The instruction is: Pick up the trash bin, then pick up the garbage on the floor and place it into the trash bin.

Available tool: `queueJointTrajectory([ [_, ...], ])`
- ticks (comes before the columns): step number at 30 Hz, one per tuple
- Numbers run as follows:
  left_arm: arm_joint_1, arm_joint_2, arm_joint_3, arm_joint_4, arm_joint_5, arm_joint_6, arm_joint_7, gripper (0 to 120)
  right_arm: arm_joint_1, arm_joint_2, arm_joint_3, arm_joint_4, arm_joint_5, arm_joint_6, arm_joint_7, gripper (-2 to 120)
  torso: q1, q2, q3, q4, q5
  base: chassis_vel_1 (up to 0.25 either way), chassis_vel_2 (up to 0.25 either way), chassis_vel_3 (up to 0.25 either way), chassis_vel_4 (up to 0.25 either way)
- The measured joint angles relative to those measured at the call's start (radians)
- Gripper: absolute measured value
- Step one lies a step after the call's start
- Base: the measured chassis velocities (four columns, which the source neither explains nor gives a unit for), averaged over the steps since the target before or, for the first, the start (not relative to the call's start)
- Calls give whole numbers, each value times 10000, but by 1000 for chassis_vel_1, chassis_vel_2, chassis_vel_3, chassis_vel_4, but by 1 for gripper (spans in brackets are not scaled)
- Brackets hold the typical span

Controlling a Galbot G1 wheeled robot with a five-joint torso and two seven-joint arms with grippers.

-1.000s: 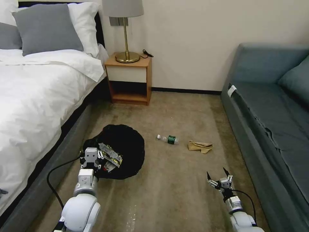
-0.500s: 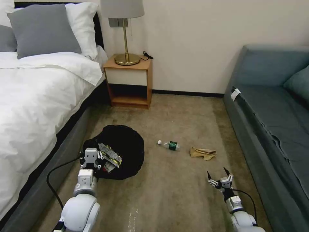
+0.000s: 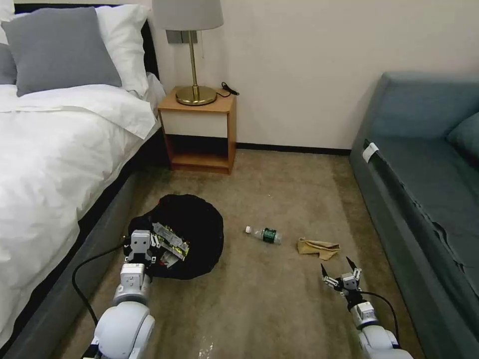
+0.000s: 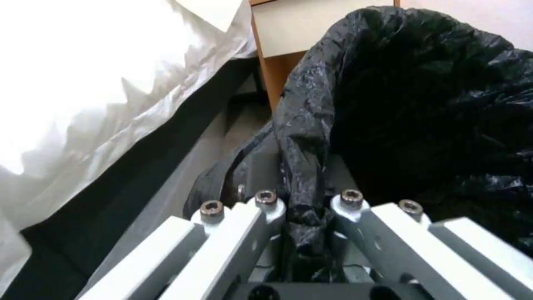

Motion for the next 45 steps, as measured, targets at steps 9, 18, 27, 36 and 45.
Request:
queueJointTrajectory([
  [9,-136,-10,70,185,-24,-4,2,4,102,-18,-28,-78,-29,-22,-2,100,0,0,0,-1,-1,-92,86,98,-88],
  [18,-175,-15,77,341,-38,-63,25,4,178,-22,-42,-189,-145,-20,-4,100,0,0,0,0,0,-90,87,88,-84],
  [27,-149,-50,98,372,-43,-111,41,4,49,-250,-201,439,-317,-15,-4,100,0,0,0,0,1,-102,85,94,-84],
  [36,-117,-107,135,398,-5,-154,45,4,-168,-560,-524,1336,-645,15,12,100,0,0,0,0,-1,-89,87,85,-84],
  [45,-214,-204,158,603,6,-225,50,4,-70,-1050,-1281,1847,-680,-68,61,100,0,0,0,0,0,-87,88,82,-97],
])
